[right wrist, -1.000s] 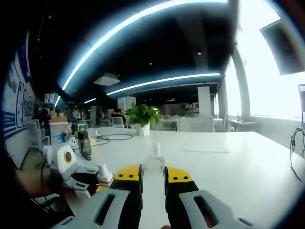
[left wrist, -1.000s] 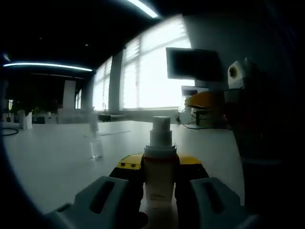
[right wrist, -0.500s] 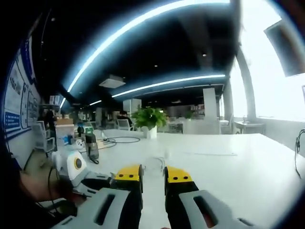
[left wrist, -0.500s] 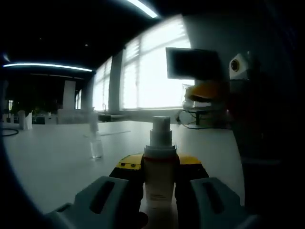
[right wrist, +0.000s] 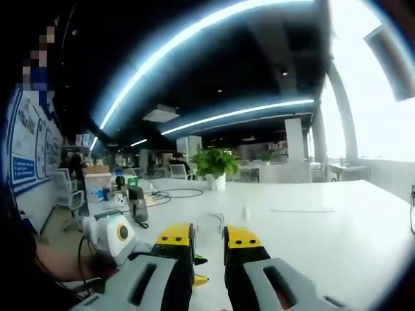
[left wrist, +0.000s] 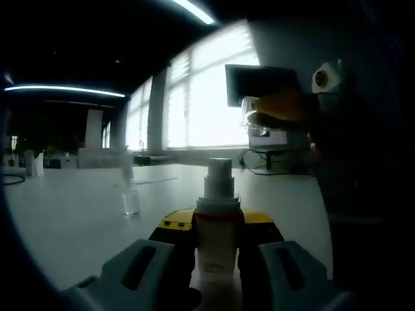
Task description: Clamp pump bottle remove cover press pump head put on cover
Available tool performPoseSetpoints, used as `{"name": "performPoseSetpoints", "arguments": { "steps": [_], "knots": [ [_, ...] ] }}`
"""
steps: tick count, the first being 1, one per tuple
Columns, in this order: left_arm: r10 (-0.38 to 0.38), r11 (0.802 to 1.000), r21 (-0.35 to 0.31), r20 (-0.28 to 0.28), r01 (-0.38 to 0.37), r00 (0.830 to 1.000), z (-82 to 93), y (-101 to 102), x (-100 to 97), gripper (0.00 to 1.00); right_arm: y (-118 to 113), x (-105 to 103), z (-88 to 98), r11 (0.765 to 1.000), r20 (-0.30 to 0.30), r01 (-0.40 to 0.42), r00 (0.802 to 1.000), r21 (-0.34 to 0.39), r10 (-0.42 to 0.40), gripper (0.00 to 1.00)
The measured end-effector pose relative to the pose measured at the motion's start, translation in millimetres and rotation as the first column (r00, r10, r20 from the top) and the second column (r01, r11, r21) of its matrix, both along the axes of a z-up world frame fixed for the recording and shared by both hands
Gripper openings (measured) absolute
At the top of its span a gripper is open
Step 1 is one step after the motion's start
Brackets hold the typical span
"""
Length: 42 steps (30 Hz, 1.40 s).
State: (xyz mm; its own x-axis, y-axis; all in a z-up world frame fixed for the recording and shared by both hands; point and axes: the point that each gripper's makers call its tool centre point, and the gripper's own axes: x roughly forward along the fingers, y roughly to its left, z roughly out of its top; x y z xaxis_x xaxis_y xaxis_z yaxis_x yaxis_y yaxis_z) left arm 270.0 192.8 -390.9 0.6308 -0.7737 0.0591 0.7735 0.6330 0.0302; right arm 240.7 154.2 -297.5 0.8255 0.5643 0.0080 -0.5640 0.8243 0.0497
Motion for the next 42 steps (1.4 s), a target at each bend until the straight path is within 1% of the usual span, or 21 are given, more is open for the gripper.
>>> {"name": "performPoseSetpoints", "arguments": {
  "steps": [7, 17, 25, 32, 42],
  "knots": [
    [0.001, 1.000, 0.000, -0.001, -0.001, 1.000, 0.1, 0.0, 0.0, 0.15, 21.1, -2.4, -0.5, 0.999, -0.016, -0.039, 0.999, 0.004, 0.039, 0.13],
    [0.004, 1.000, 0.001, 0.000, -0.004, 1.000, -0.2, -0.2, -0.1, 0.15, 35.3, 5.8, -13.6, 0.999, -0.050, -0.050, 0.998, -0.005, 0.050, 0.13],
    [0.008, 1.000, 0.006, 0.006, -0.008, 1.000, -0.1, -0.5, -0.3, 0.15, 46.4, 5.4, -18.7, 0.998, -0.065, -0.060, 0.996, -0.016, 0.058, 0.13],
    [0.013, 1.000, 0.008, 0.008, -0.013, 1.000, -0.2, 0.2, 0.5, 0.15, 49.6, 0.6, -21.5, 0.998, -0.069, -0.053, 0.996, -0.015, 0.052, 0.13],
    [0.021, 1.000, 0.016, 0.018, -0.021, 1.000, -0.4, 0.5, 1.1, 0.15, 51.3, 4.4, -28.6, 0.998, -0.070, -0.039, 0.997, -0.043, 0.036, 0.13]
  ]
}}
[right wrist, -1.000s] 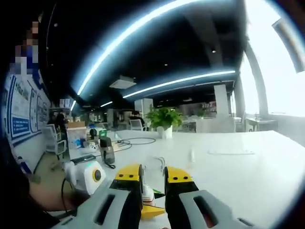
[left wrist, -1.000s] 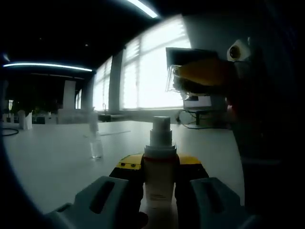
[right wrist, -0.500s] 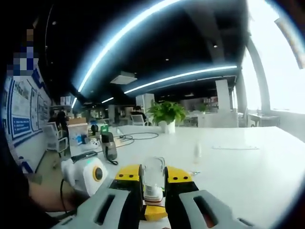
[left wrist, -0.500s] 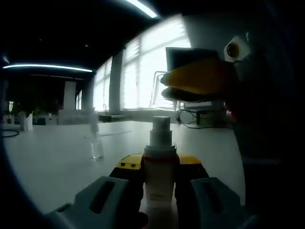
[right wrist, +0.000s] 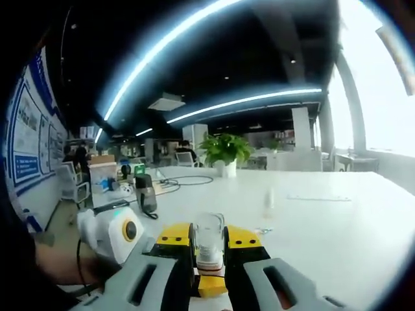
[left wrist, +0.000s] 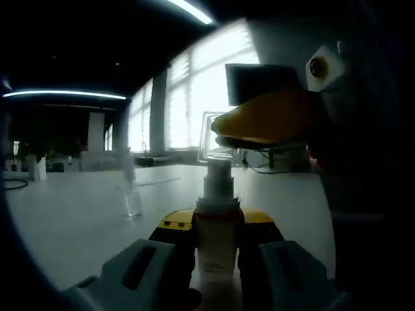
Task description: Clamp pump bottle remove cover press pump head put on cover
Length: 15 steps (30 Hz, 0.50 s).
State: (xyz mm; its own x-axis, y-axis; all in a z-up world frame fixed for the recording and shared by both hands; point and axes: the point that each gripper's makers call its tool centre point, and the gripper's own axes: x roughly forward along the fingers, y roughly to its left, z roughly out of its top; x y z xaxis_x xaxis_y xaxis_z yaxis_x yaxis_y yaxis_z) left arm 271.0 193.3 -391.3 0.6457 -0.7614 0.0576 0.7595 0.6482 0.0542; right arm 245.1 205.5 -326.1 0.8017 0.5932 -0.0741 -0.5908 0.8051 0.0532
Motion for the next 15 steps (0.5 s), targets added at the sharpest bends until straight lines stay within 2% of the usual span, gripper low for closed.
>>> {"name": "performPoseSetpoints", "arguments": {
  "steps": [5, 15],
  "knots": [
    [0.000, 1.000, 0.000, 0.002, 0.000, 1.000, 0.1, 0.2, 0.1, 0.15, 2.7, 0.5, -9.4, 0.999, -0.002, 0.008, 1.000, -0.044, -0.008, 0.13],
    [0.000, 1.000, -0.001, 0.001, 0.000, 1.000, 0.4, -0.2, 0.1, 0.15, 3.1, 1.8, -19.3, 0.997, 0.002, 0.017, 1.000, -0.077, -0.016, 0.13]
  ]
}}
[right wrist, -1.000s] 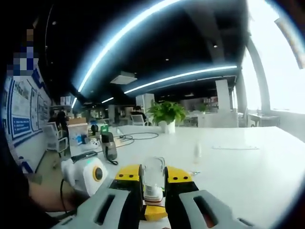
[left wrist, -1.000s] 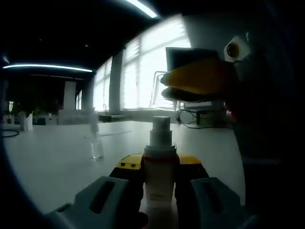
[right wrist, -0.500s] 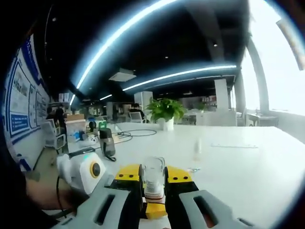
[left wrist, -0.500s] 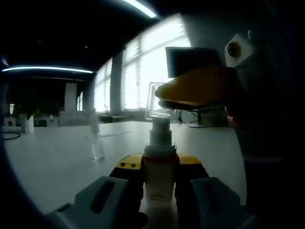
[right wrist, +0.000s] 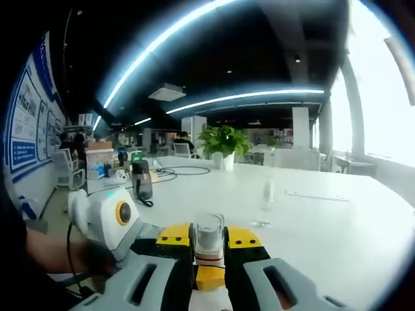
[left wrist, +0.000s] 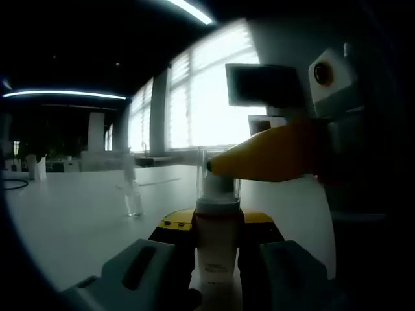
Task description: Clamp pump bottle remove cover press pump head put on cover
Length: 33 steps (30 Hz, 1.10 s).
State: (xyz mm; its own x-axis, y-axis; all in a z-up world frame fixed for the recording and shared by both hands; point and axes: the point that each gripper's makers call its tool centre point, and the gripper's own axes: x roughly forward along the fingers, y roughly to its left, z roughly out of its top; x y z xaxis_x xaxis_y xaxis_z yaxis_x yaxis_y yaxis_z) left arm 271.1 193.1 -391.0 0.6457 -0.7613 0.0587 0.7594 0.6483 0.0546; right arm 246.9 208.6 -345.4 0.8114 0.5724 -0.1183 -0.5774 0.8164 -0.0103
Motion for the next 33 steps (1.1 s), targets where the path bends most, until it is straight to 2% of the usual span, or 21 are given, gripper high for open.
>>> {"name": "performPoseSetpoints", "arguments": {
  "steps": [14, 18, 20, 22, 33],
  "knots": [
    [0.003, 1.000, 0.000, -0.003, -0.003, 1.000, -0.1, -0.4, -0.2, 0.15, 1.1, 0.4, -0.1, 0.999, 0.058, 0.000, 0.998, -0.034, 0.002, 0.13],
    [-0.002, 1.000, 0.003, 0.003, 0.002, 1.000, -0.1, -1.0, -1.1, 0.15, 0.8, 2.9, -5.8, 0.996, 0.071, -0.005, 0.997, -0.084, 0.011, 0.19],
    [-0.001, 1.000, 0.001, 0.000, 0.001, 1.000, -0.1, -0.9, -0.9, 0.15, 1.7, 2.6, -2.1, 0.997, 0.099, -0.015, 0.995, -0.072, 0.022, 0.28],
    [-0.002, 1.000, 0.001, 0.000, 0.002, 1.000, -0.4, -0.6, -0.6, 0.15, 2.9, 2.0, -2.1, 0.997, 0.095, -0.023, 0.995, -0.068, 0.029, 0.31],
    [-0.003, 1.000, -0.001, -0.002, 0.003, 1.000, -0.2, -0.5, -0.3, 0.15, 4.5, 0.2, 4.3, 0.998, 0.108, -0.047, 0.993, -0.048, 0.052, 0.33]
  ]
}}
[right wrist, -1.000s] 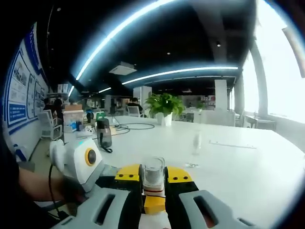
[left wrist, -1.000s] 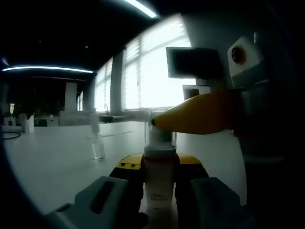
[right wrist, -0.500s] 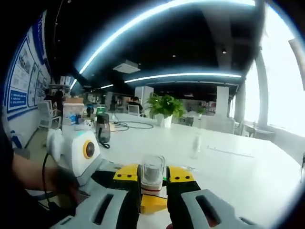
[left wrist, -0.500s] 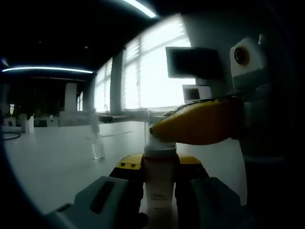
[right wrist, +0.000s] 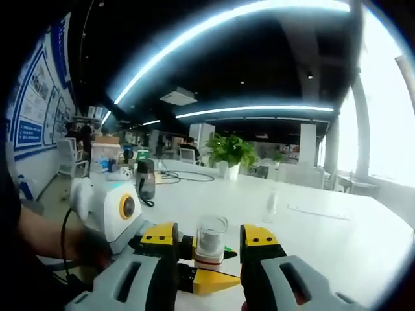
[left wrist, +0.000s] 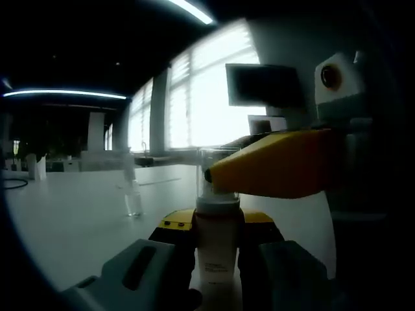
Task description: Clamp pump bottle remove cover press pump head put on cover
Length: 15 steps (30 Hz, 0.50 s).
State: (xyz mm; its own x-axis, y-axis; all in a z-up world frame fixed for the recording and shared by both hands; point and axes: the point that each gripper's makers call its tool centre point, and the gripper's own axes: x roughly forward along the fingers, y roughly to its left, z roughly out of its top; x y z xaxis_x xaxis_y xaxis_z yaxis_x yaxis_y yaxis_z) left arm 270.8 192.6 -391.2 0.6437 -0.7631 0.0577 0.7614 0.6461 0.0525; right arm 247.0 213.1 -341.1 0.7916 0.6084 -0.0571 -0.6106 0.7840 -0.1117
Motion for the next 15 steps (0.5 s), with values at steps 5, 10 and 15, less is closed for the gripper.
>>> {"name": "performPoseSetpoints", "arguments": {
  "steps": [5, 10, 15],
  "knots": [
    [0.000, 1.000, -0.001, -0.001, 0.000, 1.000, 0.2, 0.3, 0.4, 0.15, -3.6, -1.1, 3.6, 0.999, -0.001, -0.010, 1.000, 0.035, 0.010, 0.35],
    [0.001, 1.000, -0.004, -0.004, -0.001, 1.000, 0.1, 0.3, 0.4, 0.15, -7.9, -4.4, 9.4, 0.999, 0.036, -0.020, 0.999, 0.040, 0.018, 0.38],
    [0.005, 1.000, -0.006, -0.007, -0.005, 1.000, -0.2, 1.4, 1.5, 0.15, -14.8, -5.8, 12.2, 0.998, 0.042, -0.020, 0.999, 0.067, 0.017, 0.37]
  ]
}}
